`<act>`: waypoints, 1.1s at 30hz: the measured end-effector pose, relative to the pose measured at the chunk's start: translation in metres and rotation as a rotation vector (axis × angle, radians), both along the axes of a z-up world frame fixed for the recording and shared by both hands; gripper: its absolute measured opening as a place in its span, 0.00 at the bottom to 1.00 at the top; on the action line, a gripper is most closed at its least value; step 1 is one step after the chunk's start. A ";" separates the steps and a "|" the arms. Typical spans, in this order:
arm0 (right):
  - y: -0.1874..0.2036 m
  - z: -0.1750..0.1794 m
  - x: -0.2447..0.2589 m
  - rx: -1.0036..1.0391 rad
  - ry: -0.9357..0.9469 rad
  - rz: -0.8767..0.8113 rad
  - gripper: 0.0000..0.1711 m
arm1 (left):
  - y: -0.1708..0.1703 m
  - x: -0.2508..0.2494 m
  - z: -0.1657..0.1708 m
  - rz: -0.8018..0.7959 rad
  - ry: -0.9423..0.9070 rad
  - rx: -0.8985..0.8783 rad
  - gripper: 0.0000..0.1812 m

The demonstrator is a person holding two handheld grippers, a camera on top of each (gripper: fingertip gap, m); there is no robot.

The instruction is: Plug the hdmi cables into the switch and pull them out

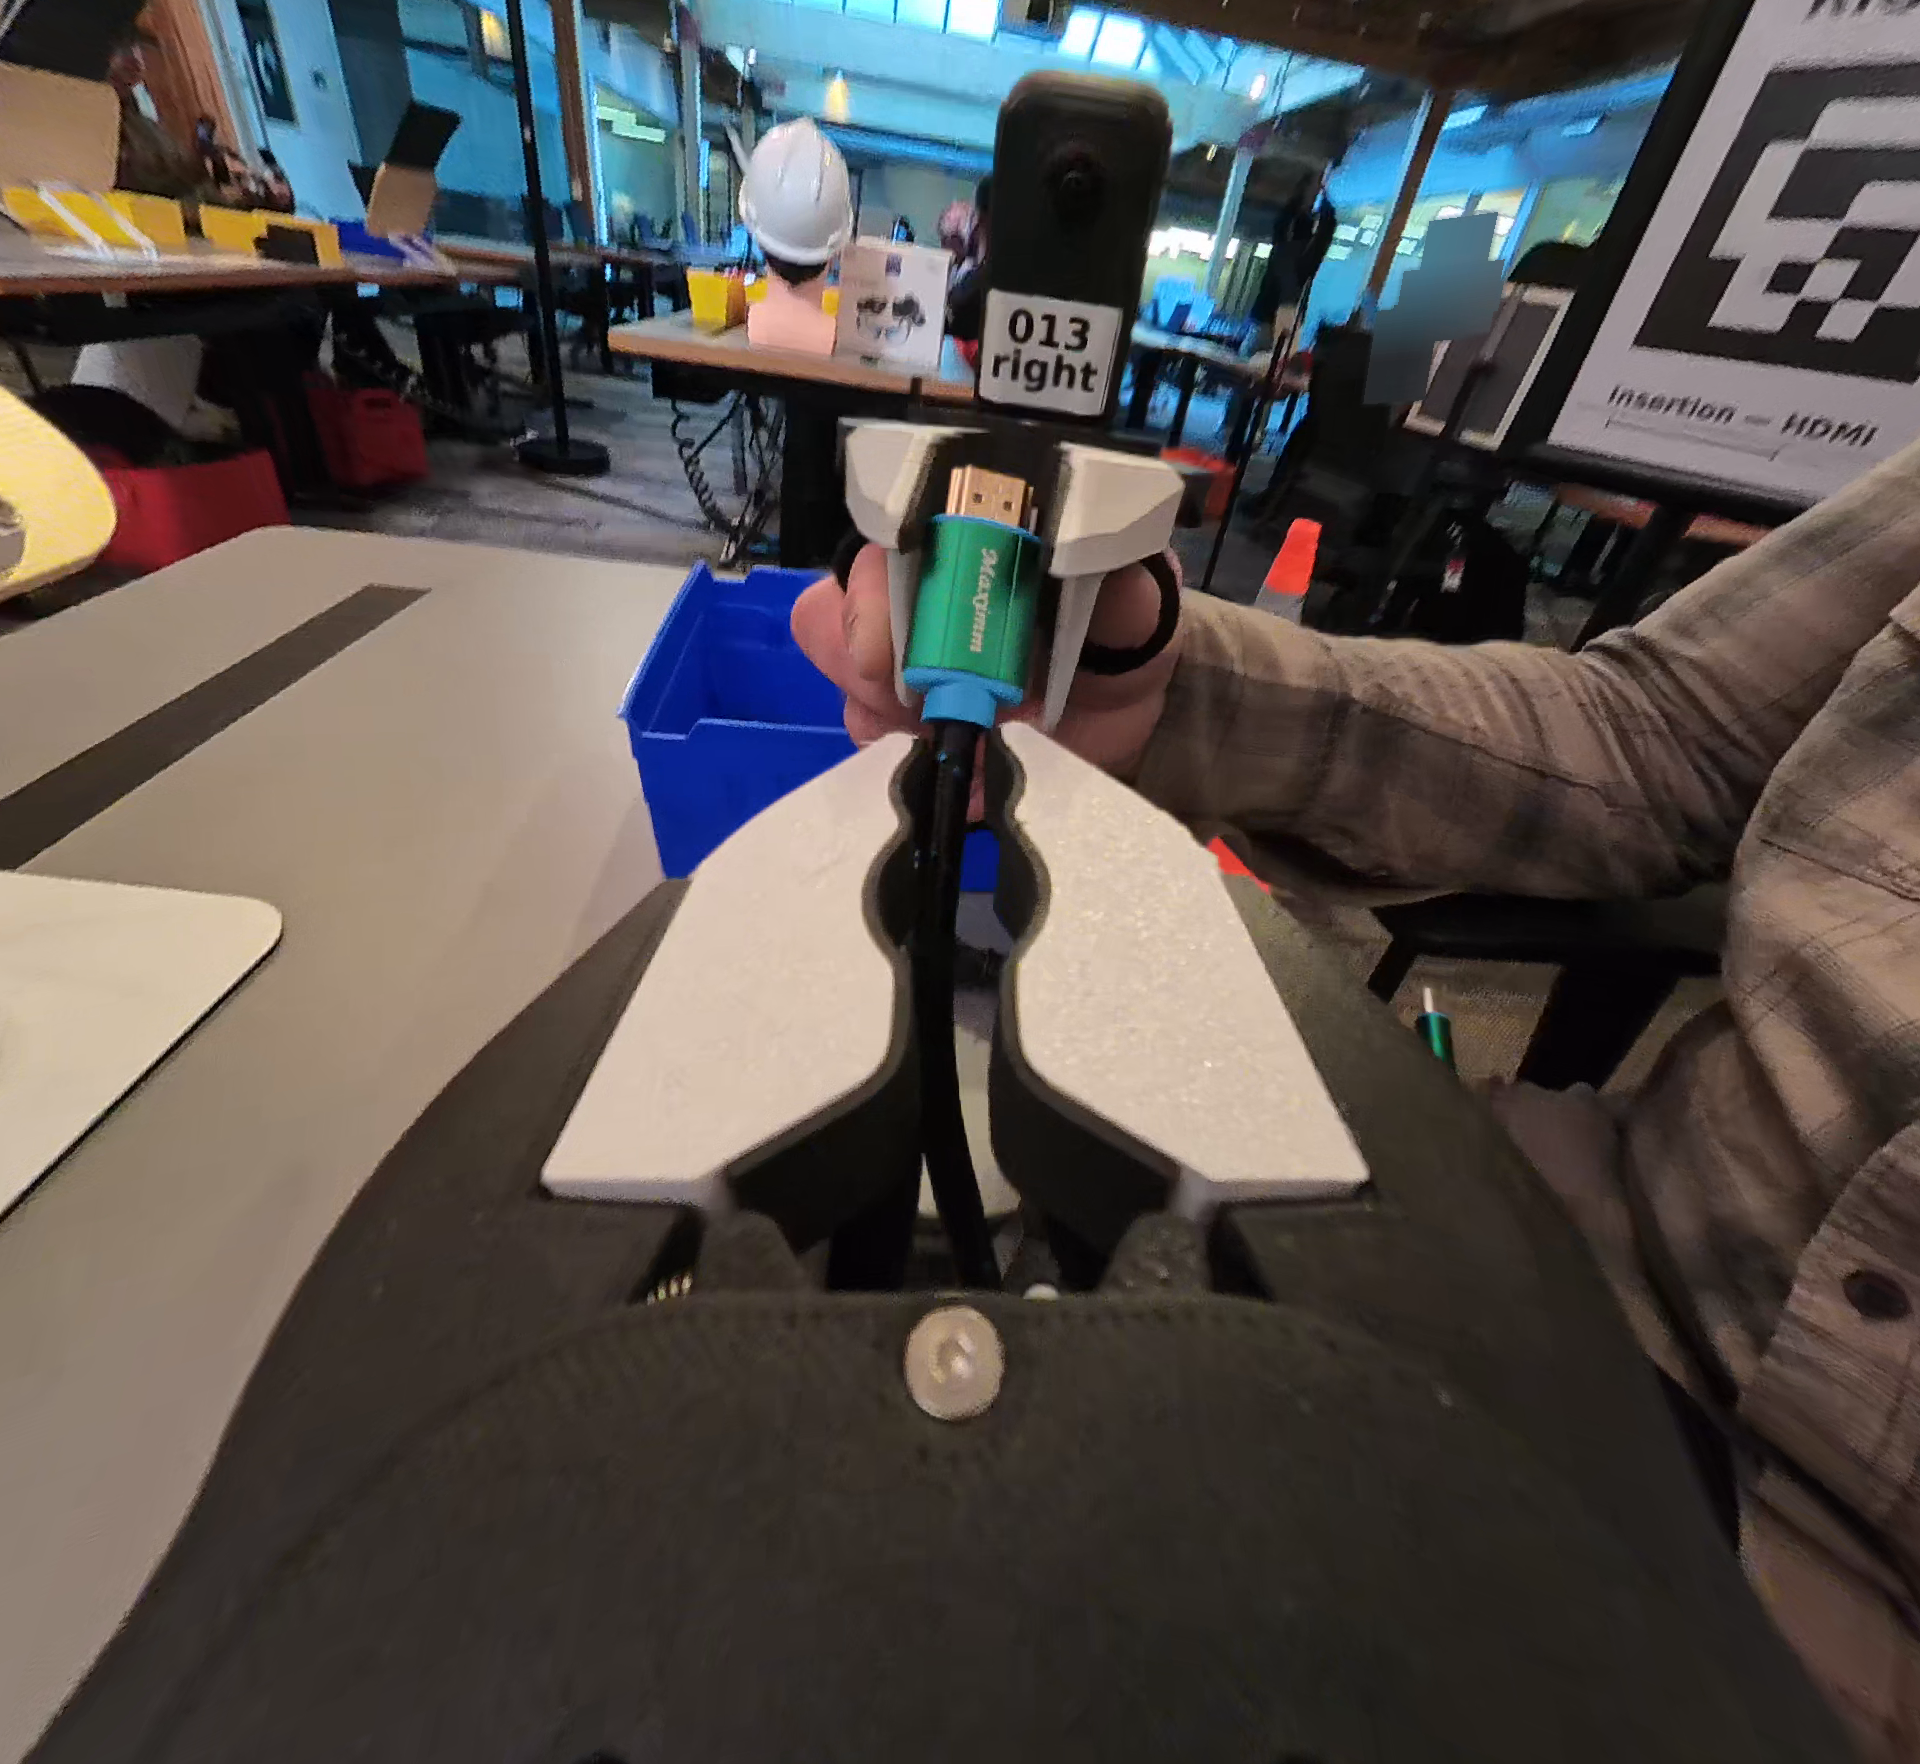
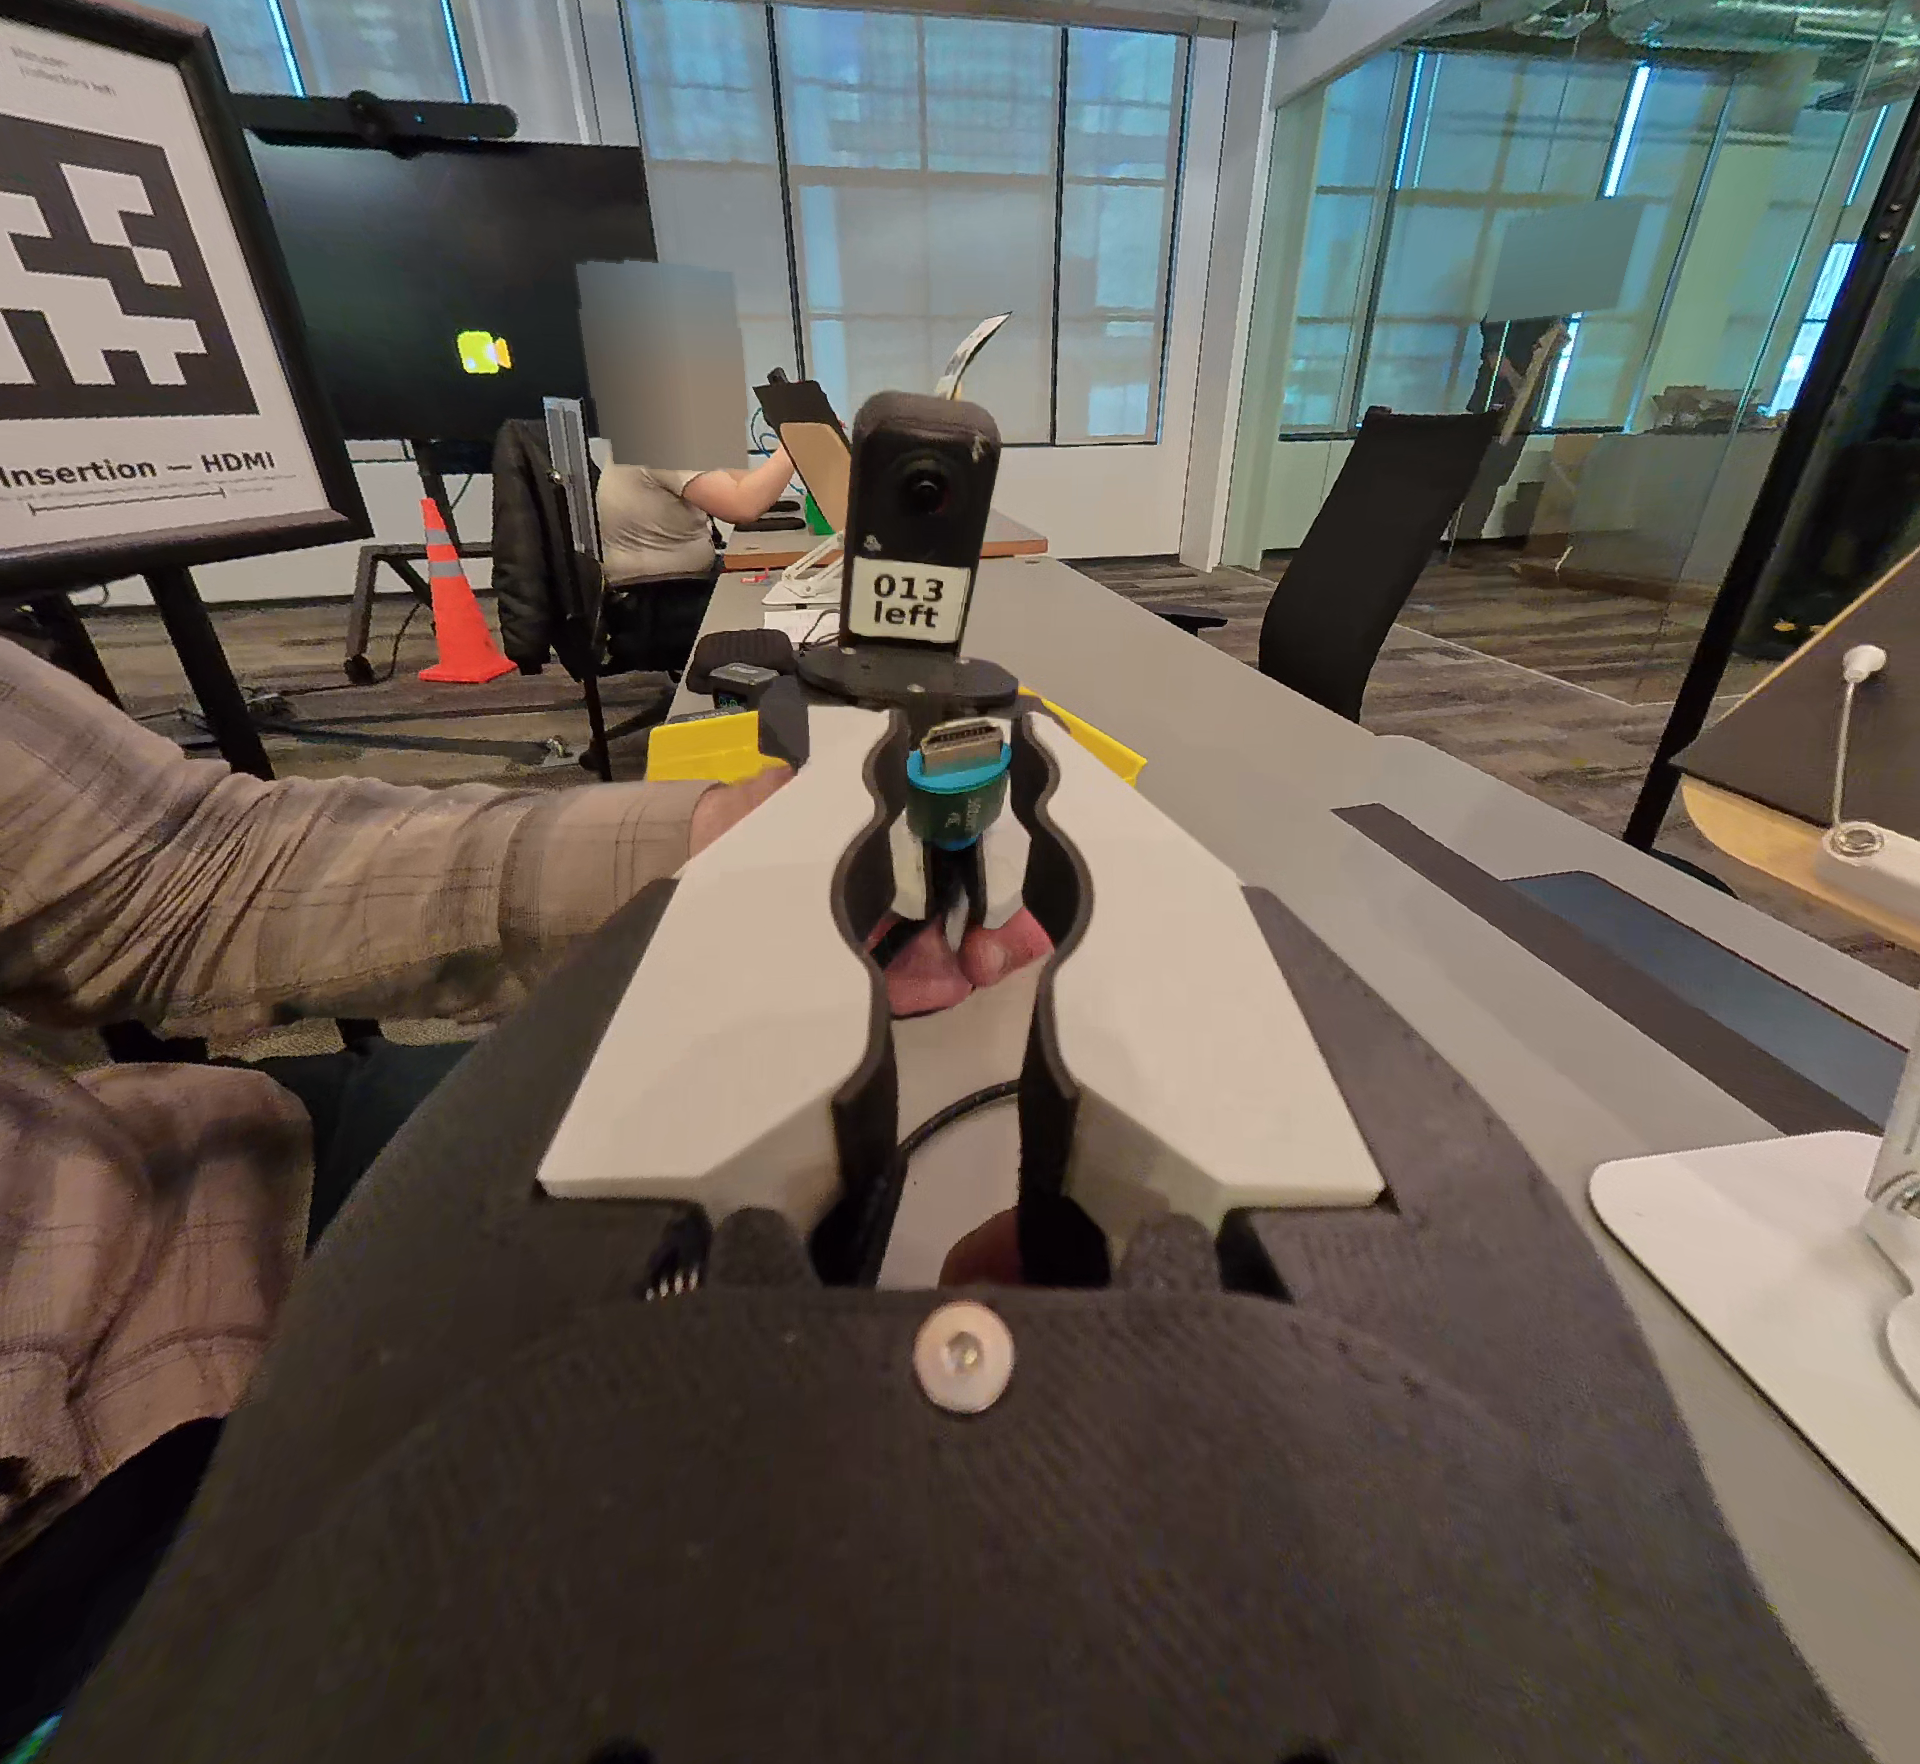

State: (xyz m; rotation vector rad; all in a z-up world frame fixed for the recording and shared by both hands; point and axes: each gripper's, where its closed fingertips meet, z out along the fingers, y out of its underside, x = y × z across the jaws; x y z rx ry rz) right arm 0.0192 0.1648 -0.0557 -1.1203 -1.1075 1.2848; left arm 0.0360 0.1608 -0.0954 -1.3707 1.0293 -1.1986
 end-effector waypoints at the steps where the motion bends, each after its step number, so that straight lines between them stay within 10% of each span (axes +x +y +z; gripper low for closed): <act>1: 0.000 0.000 0.000 -0.004 0.007 0.007 0.10 | -0.001 -0.001 0.000 0.001 0.036 0.001 0.05; 33: -0.006 0.030 0.011 -0.150 0.242 0.113 0.10 | -0.005 0.004 0.037 0.196 -0.153 0.199 0.04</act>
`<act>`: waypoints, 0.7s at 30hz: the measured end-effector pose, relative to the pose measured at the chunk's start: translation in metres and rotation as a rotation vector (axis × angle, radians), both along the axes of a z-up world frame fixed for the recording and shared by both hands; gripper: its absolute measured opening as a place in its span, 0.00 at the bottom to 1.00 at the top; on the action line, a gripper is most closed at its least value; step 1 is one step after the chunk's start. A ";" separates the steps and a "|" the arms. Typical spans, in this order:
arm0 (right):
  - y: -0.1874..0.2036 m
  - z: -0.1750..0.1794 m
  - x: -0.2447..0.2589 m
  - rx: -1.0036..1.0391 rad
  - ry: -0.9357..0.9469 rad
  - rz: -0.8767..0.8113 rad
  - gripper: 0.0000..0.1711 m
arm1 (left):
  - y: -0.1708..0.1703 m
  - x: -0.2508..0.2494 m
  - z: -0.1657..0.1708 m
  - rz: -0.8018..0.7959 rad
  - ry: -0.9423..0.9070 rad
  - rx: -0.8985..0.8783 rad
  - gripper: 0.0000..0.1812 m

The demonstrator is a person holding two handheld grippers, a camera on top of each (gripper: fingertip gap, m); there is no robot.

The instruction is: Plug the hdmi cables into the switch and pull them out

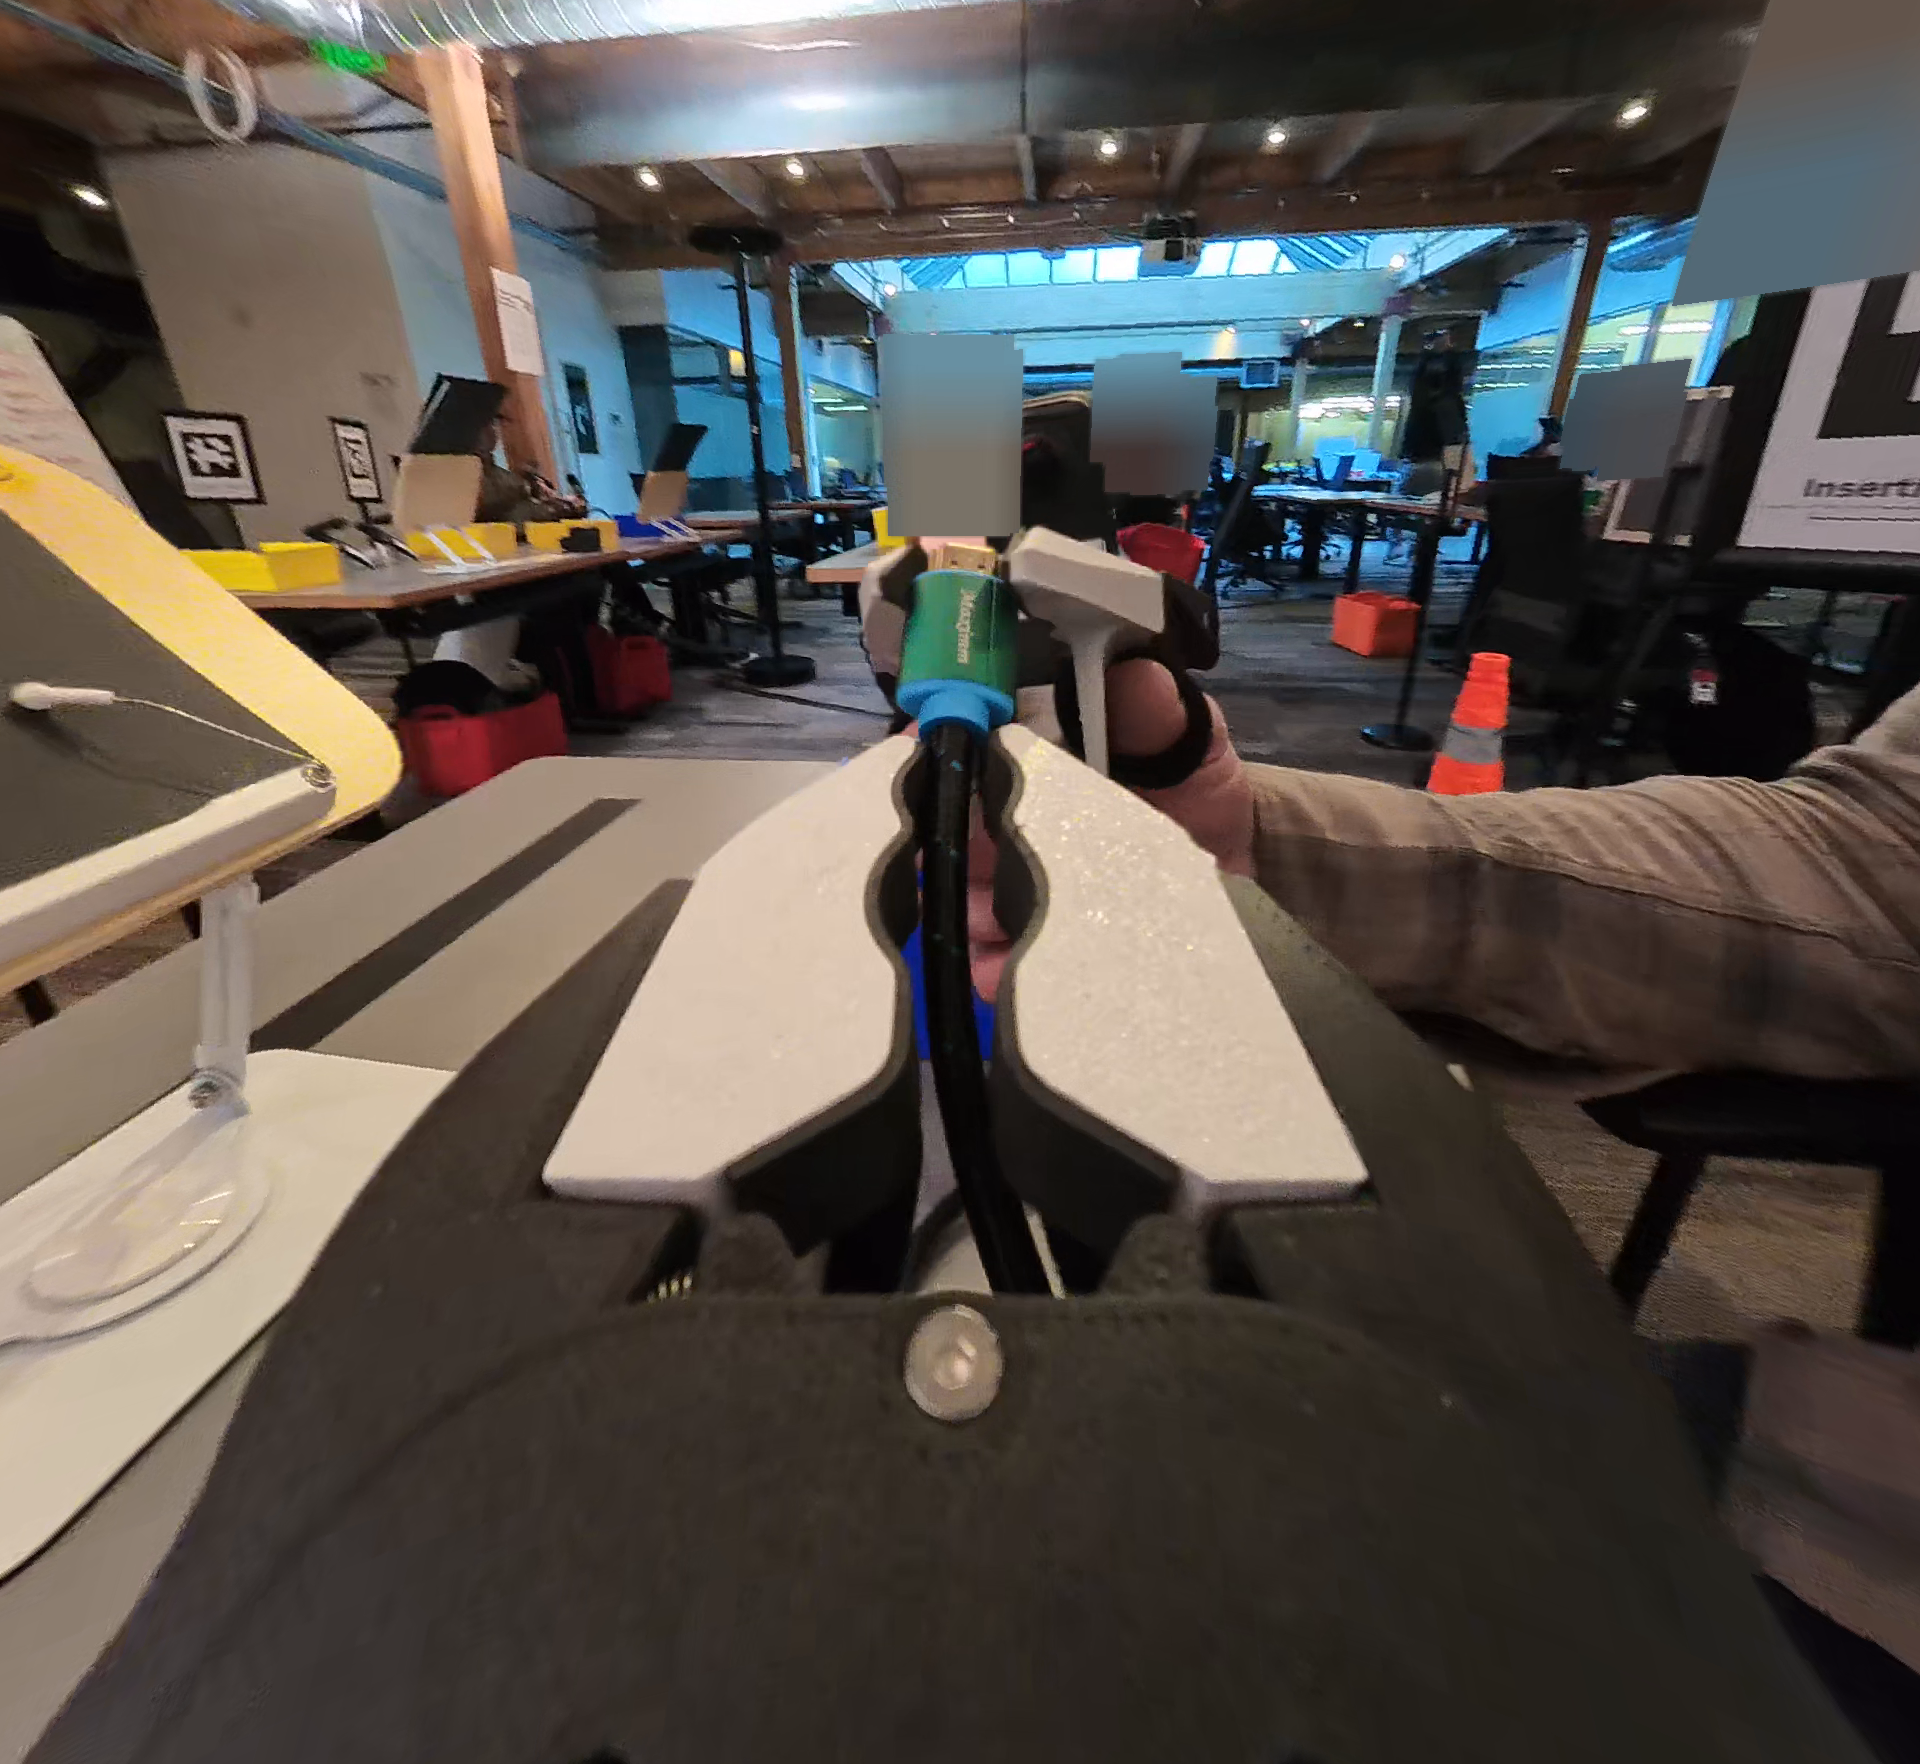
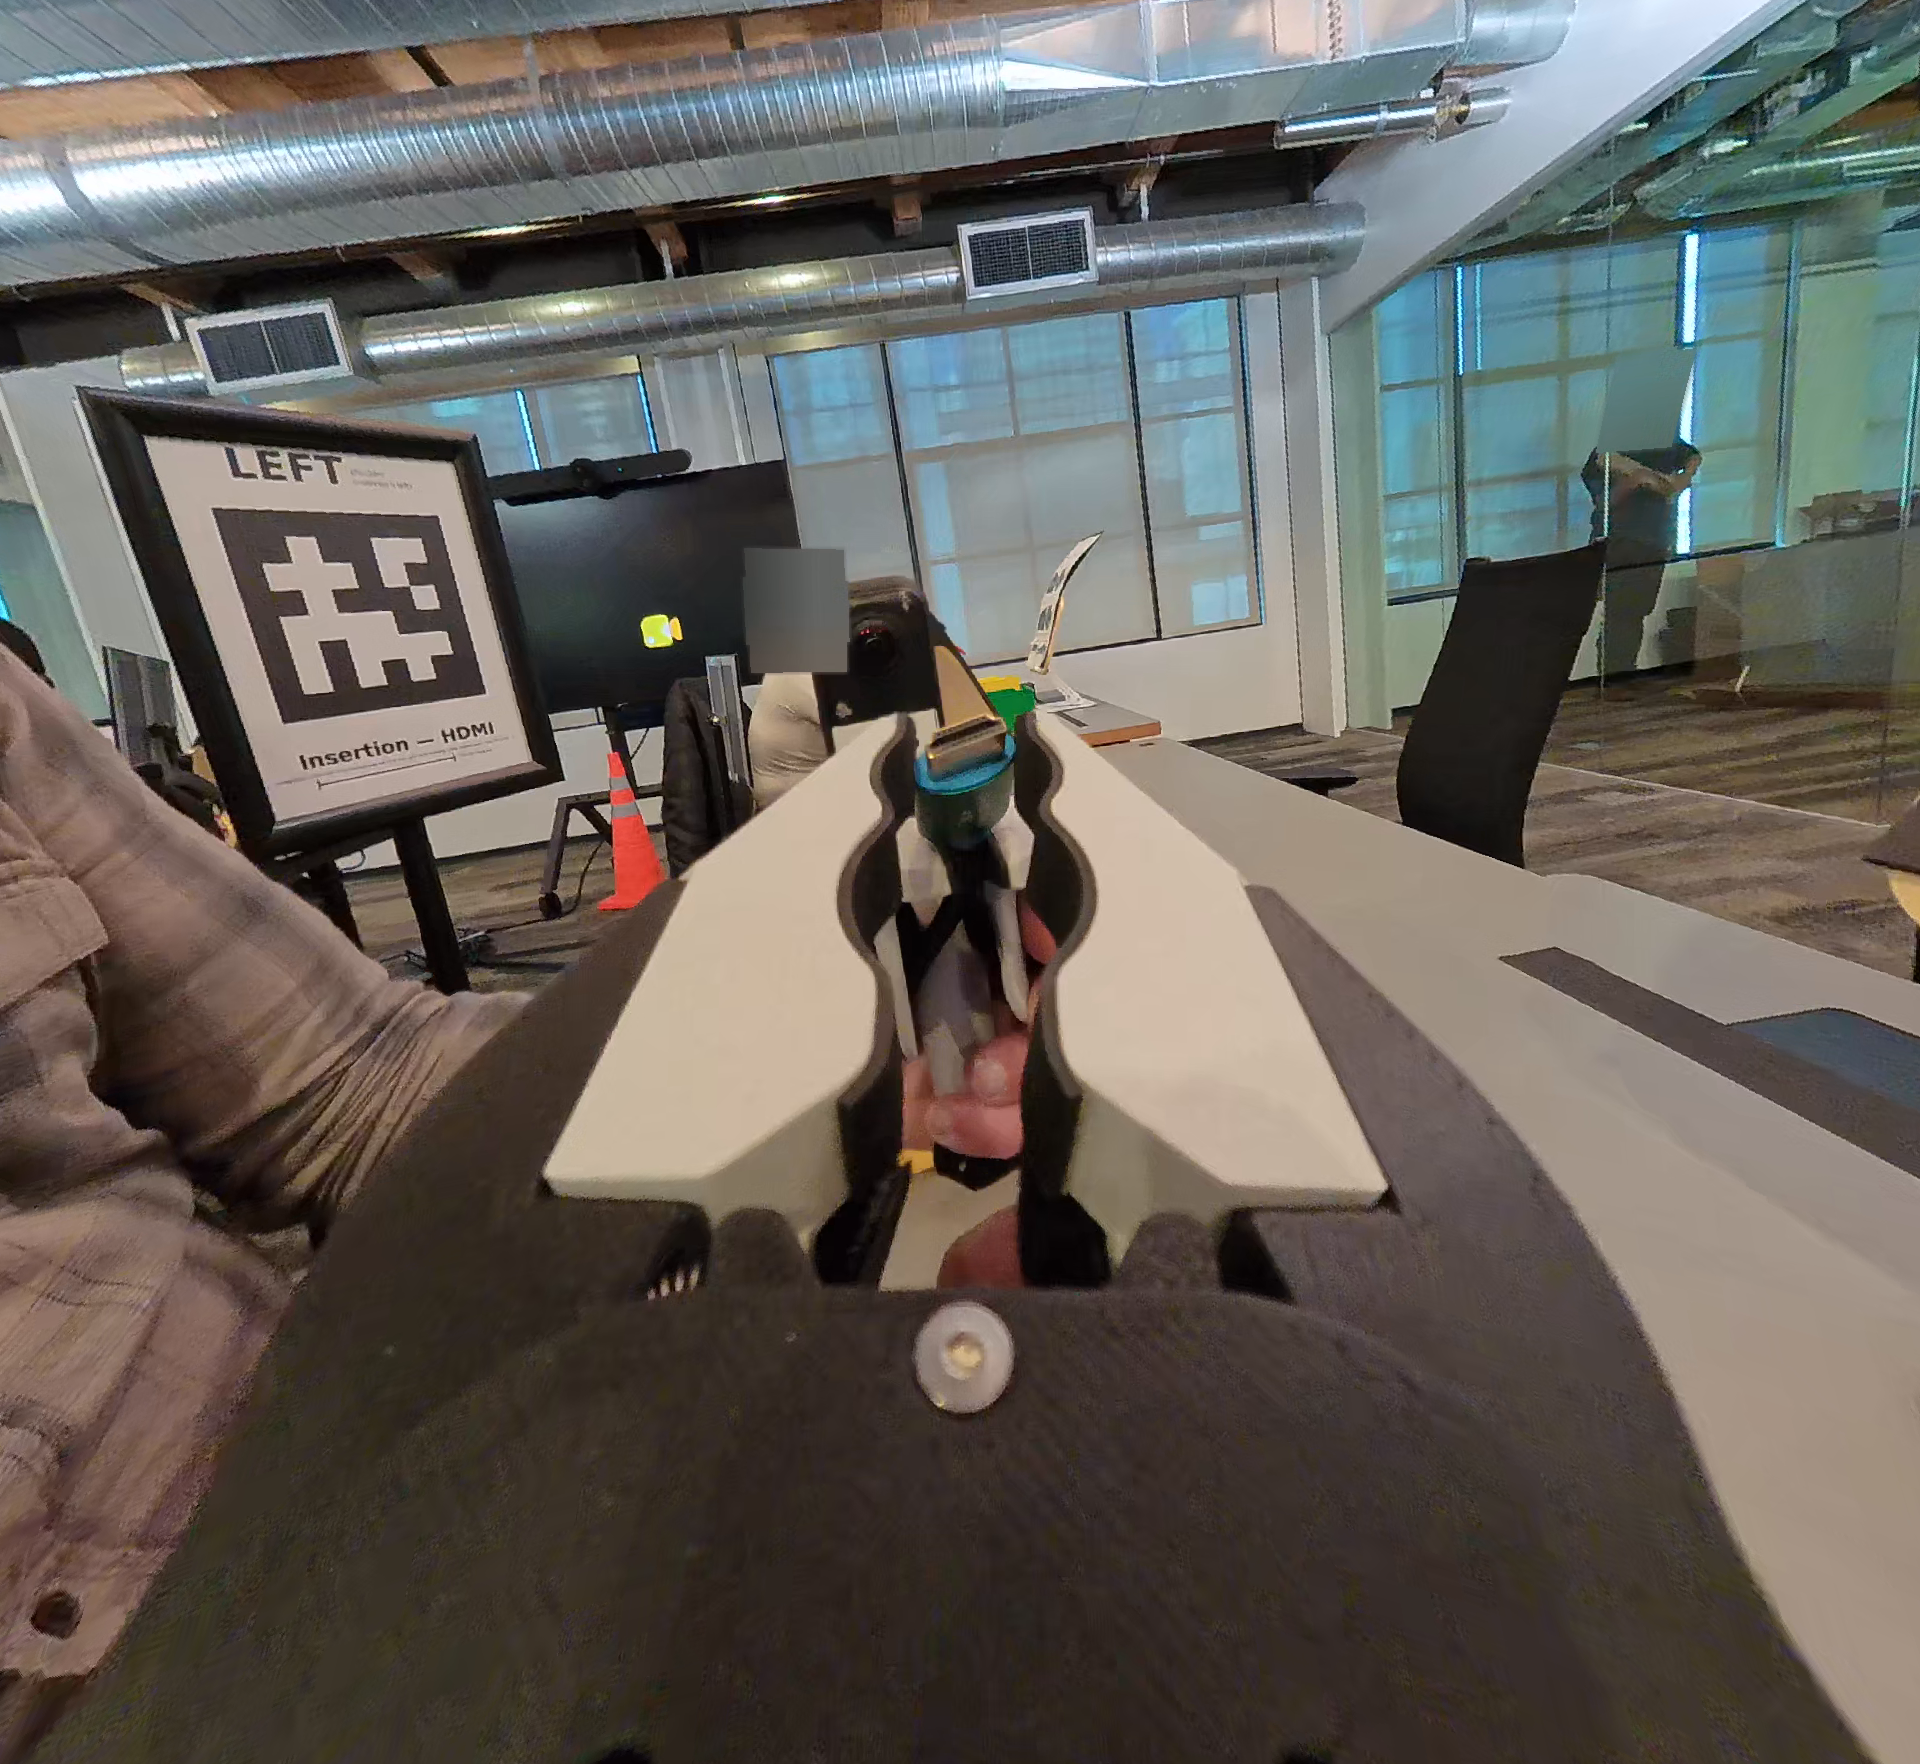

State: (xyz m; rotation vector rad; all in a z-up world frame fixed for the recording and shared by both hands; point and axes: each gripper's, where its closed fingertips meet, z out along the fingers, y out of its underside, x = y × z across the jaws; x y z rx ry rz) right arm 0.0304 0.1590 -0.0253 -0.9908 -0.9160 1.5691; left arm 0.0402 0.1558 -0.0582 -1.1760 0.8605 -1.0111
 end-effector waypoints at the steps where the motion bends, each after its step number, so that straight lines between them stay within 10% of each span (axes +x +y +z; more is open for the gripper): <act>1: 0.000 0.001 0.001 -0.007 0.008 0.005 0.10 | 0.000 0.001 0.001 0.013 -0.003 0.008 0.04; 21: 0.001 0.003 0.002 -0.077 0.078 0.043 0.09 | 0.003 0.002 0.014 0.050 -0.146 0.018 0.12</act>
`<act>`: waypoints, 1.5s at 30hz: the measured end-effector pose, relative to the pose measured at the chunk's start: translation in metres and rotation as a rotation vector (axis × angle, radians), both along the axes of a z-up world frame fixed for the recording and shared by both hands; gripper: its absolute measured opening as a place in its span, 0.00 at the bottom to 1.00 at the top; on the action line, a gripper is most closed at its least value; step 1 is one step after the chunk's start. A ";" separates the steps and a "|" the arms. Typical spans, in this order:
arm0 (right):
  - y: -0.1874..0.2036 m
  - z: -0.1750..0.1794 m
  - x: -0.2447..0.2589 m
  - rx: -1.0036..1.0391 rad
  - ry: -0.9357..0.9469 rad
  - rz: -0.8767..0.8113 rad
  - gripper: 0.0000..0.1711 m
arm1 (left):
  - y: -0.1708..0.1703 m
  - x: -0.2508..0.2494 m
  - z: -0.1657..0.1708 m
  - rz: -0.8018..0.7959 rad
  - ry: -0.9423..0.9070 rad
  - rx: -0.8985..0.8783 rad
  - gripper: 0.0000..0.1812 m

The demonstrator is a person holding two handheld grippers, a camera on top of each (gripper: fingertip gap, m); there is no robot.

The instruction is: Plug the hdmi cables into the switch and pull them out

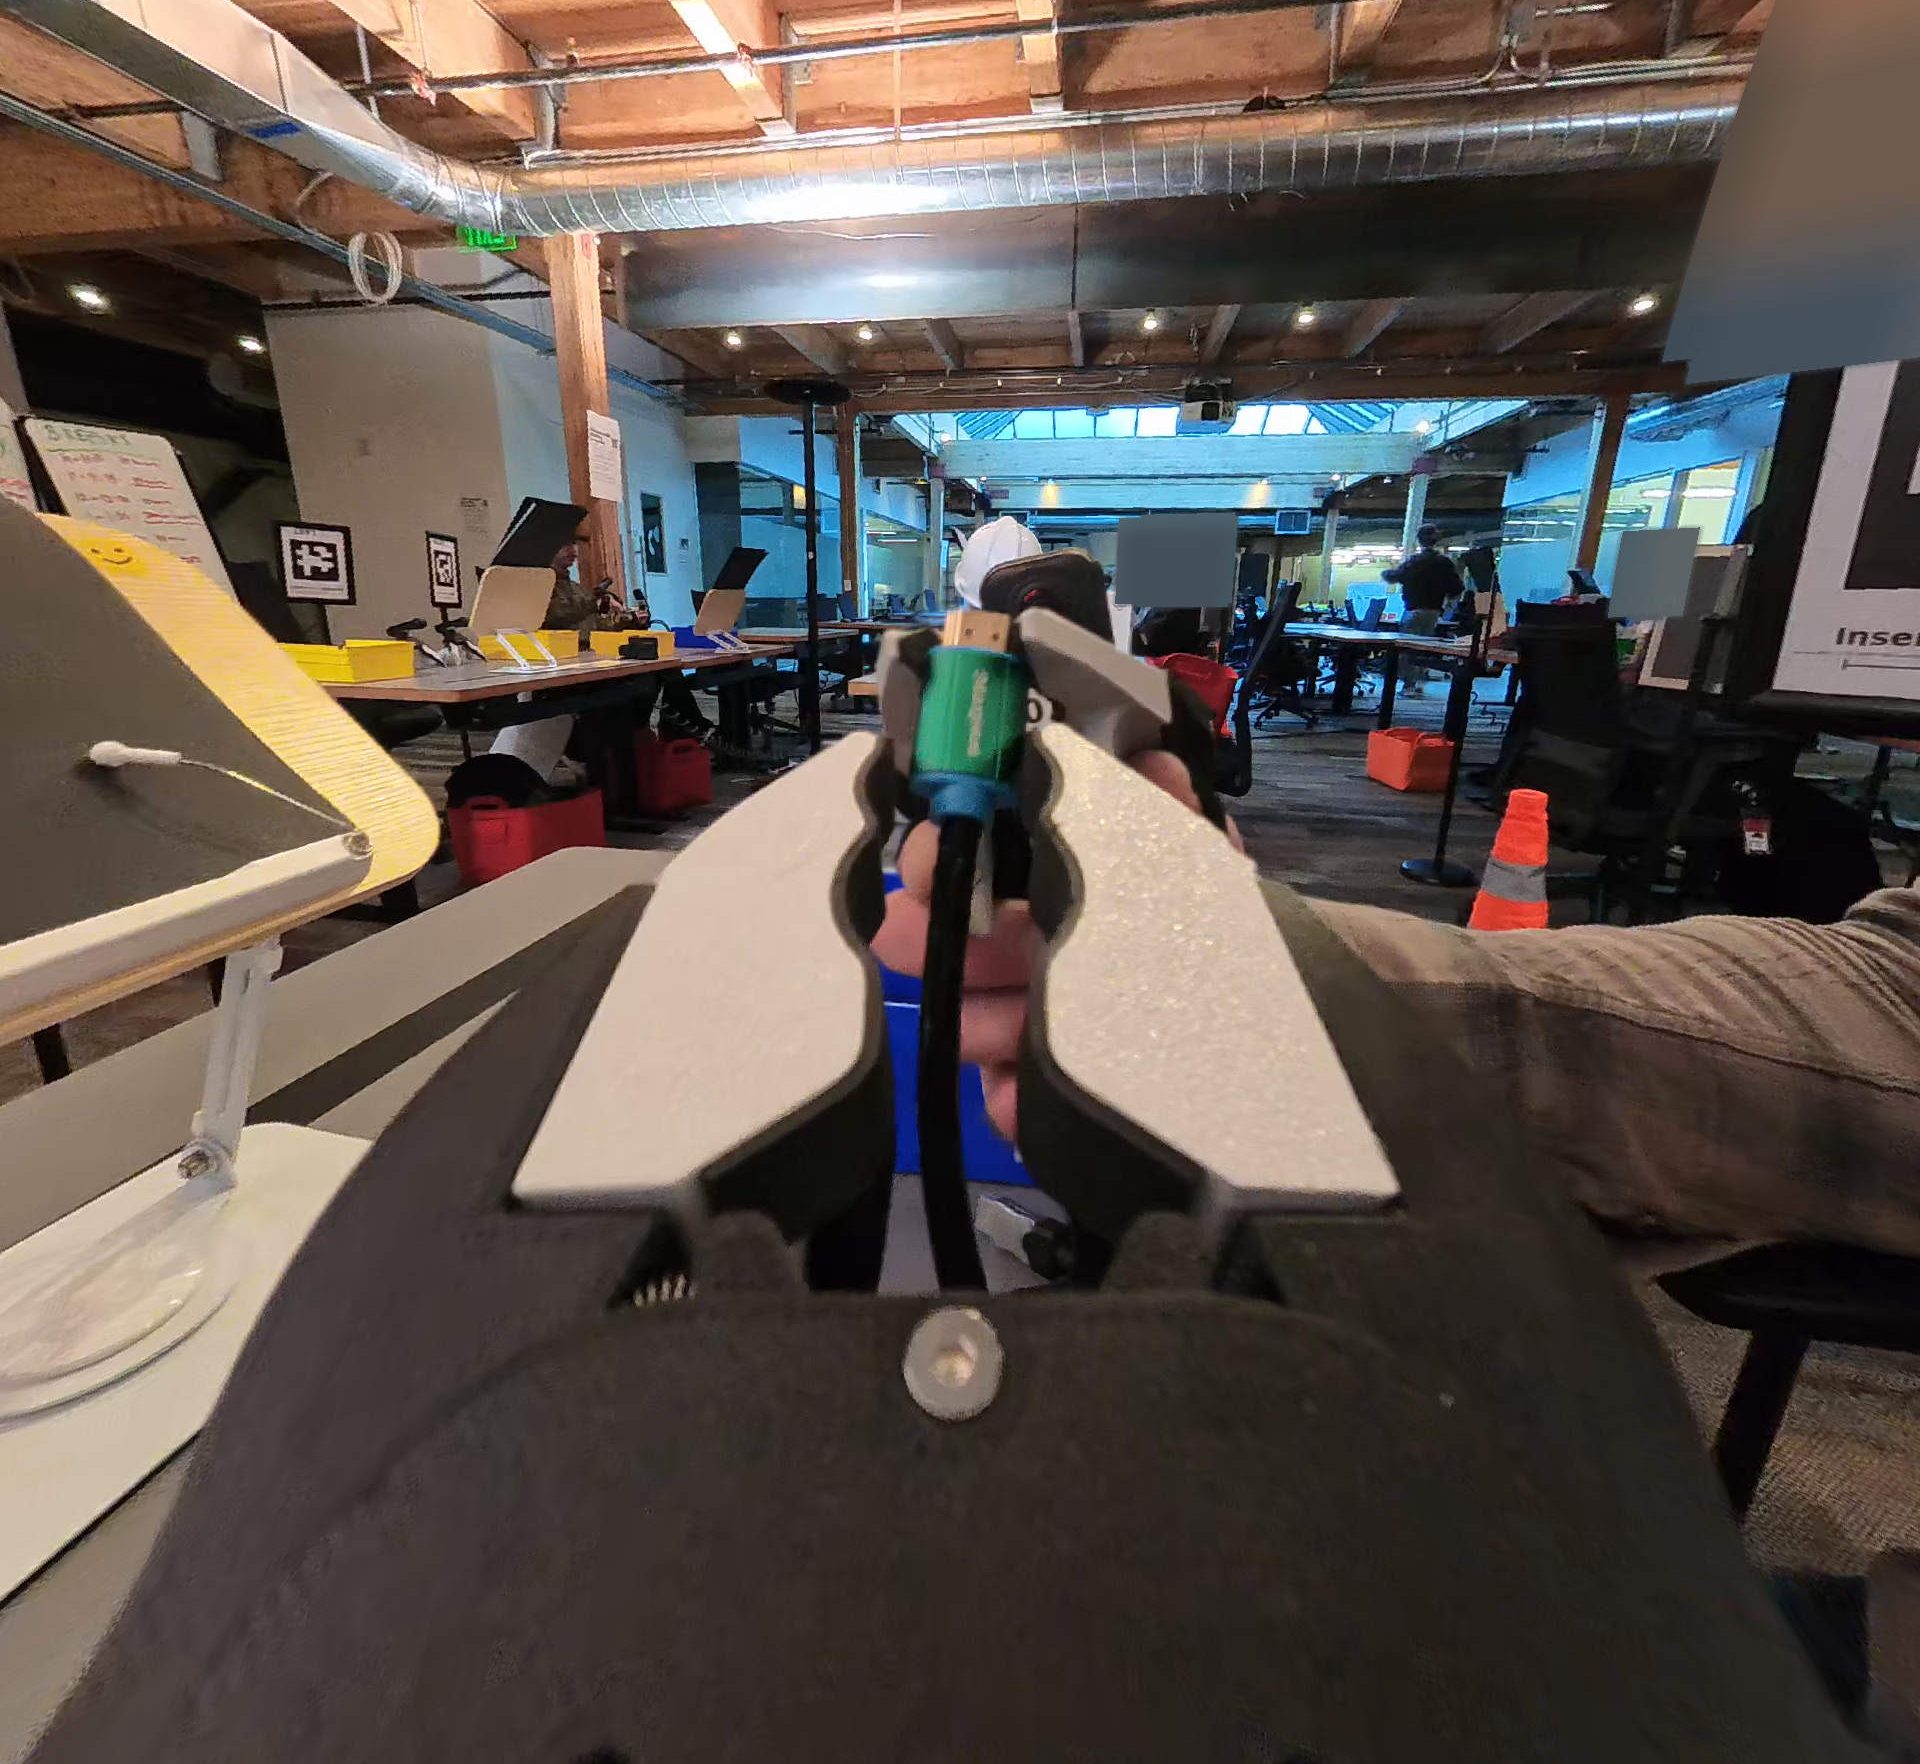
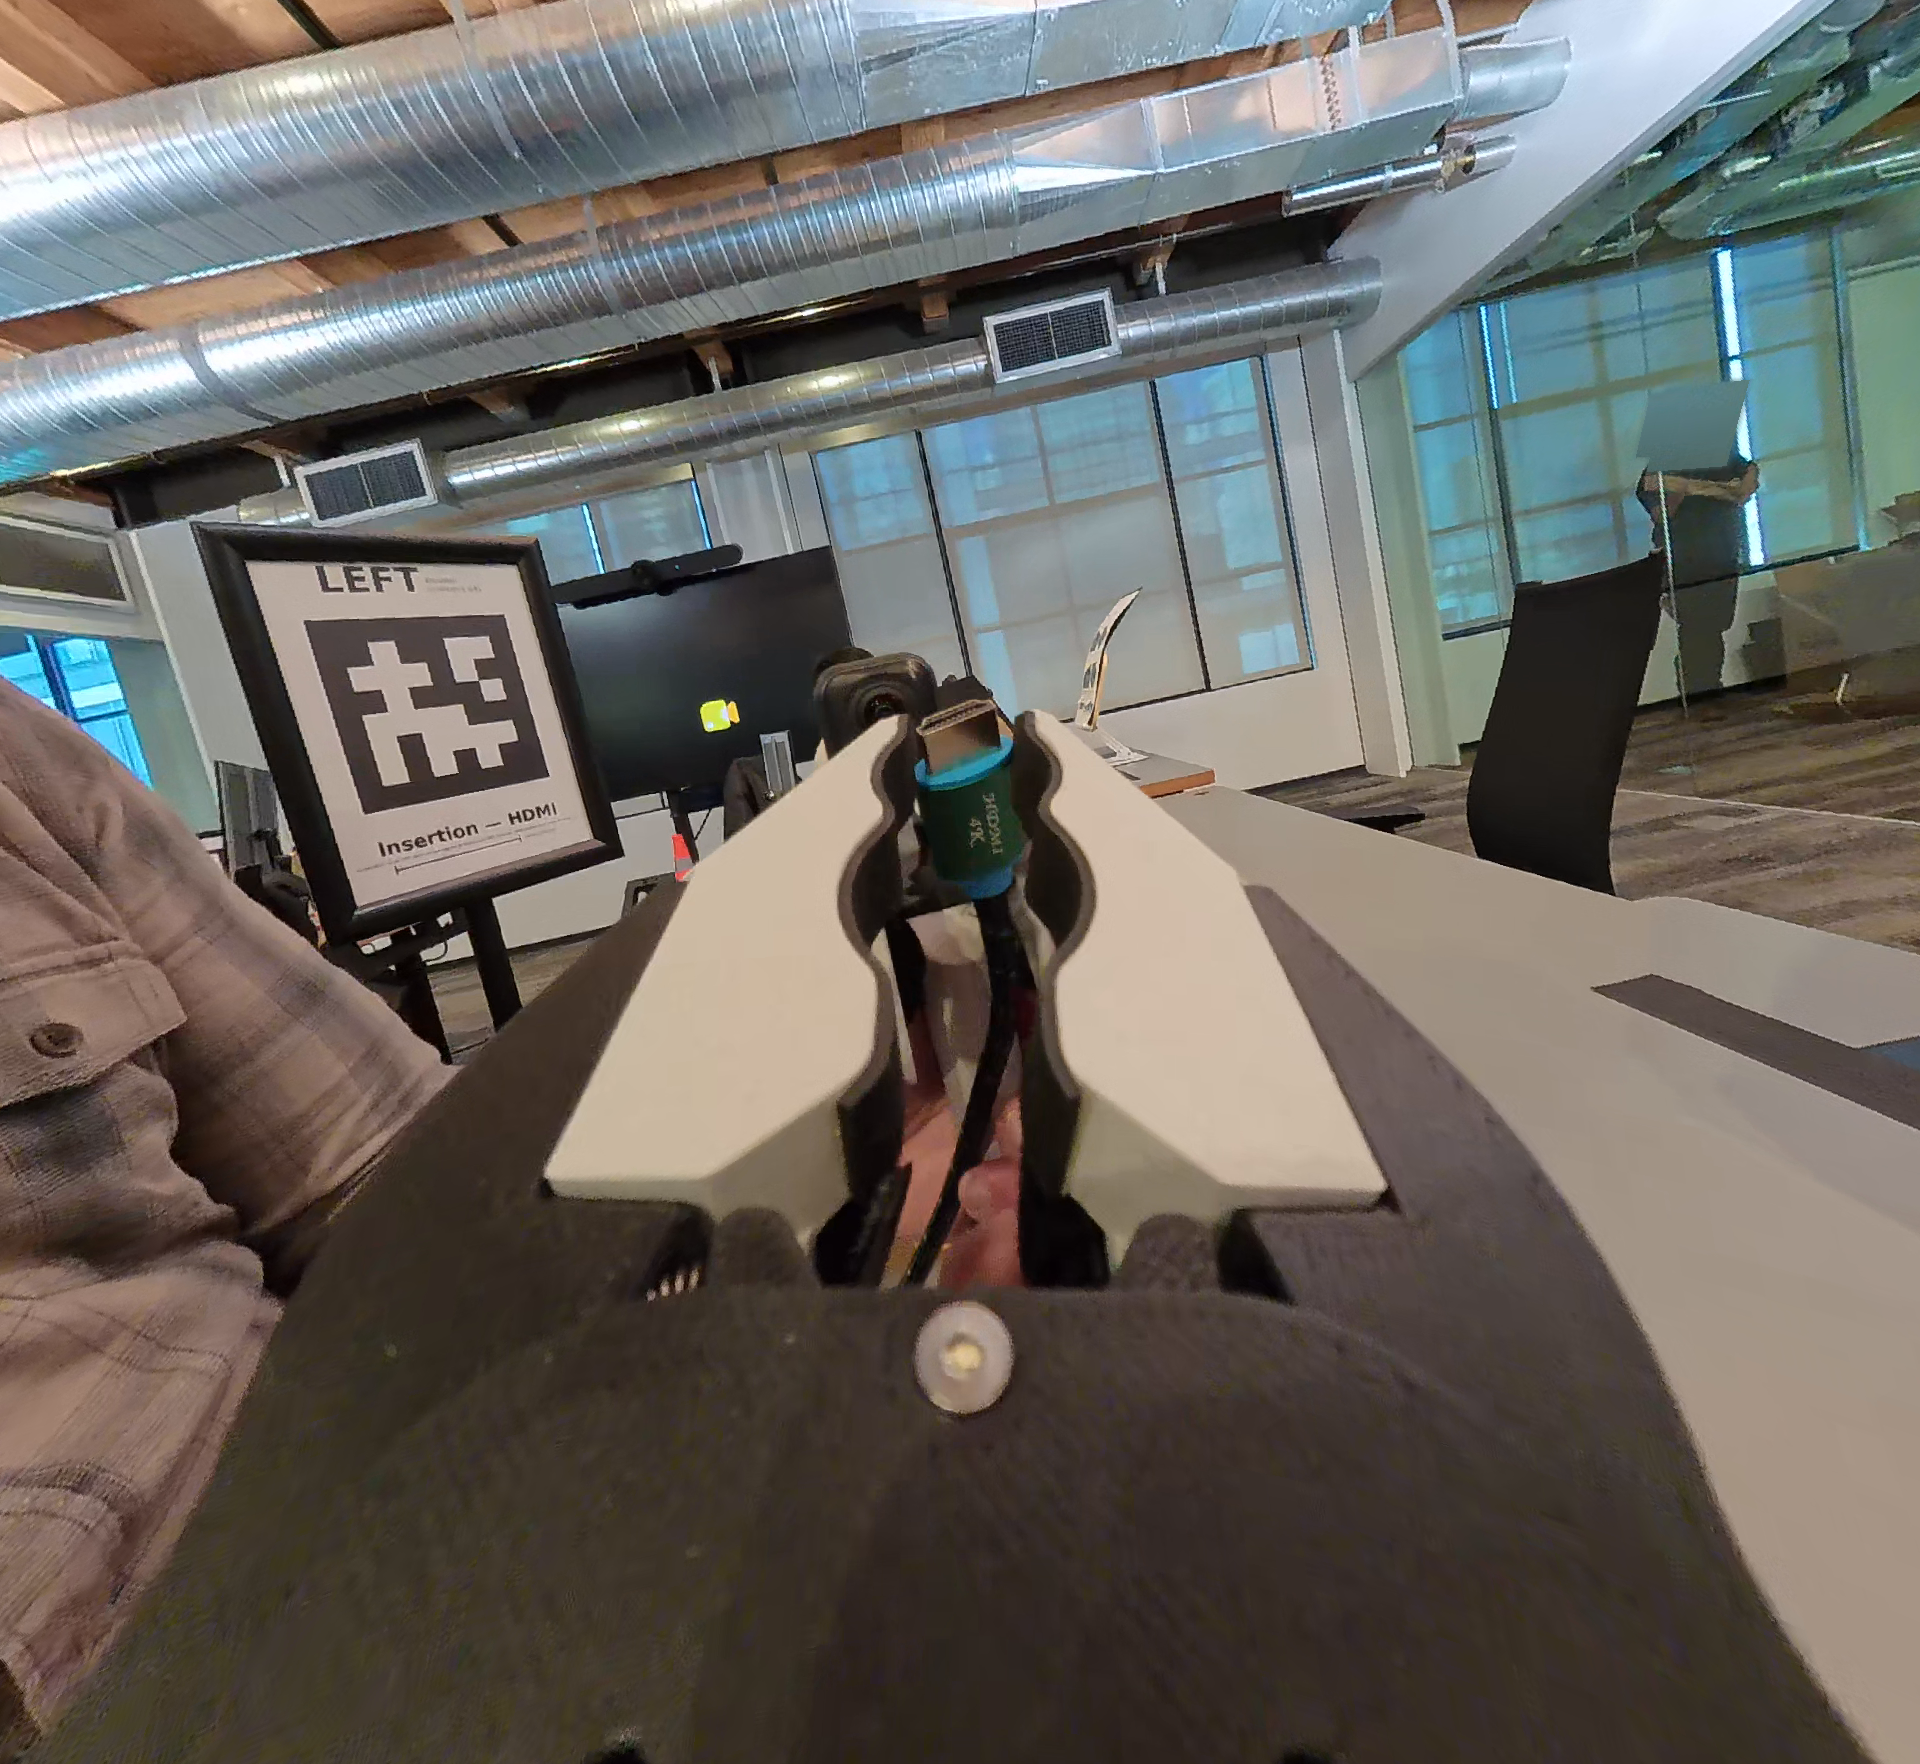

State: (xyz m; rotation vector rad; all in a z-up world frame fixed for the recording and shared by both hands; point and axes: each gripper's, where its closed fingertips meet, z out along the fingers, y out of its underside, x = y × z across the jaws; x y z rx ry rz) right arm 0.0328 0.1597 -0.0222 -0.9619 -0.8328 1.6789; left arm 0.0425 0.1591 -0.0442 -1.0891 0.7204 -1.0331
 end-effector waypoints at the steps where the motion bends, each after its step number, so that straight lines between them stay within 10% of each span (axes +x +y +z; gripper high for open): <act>1: 0.000 0.001 0.001 -0.001 0.006 0.001 0.09 | 0.001 -0.001 -0.001 0.006 0.004 0.002 0.14; 25: -0.003 -0.014 -0.006 0.089 -0.152 -0.037 0.09 | -0.001 -0.002 -0.017 0.048 0.420 -0.077 0.11; 45: -0.004 -0.046 -0.022 0.935 -0.763 -0.509 0.14 | -0.008 -0.029 -0.040 -0.158 0.836 -0.463 0.11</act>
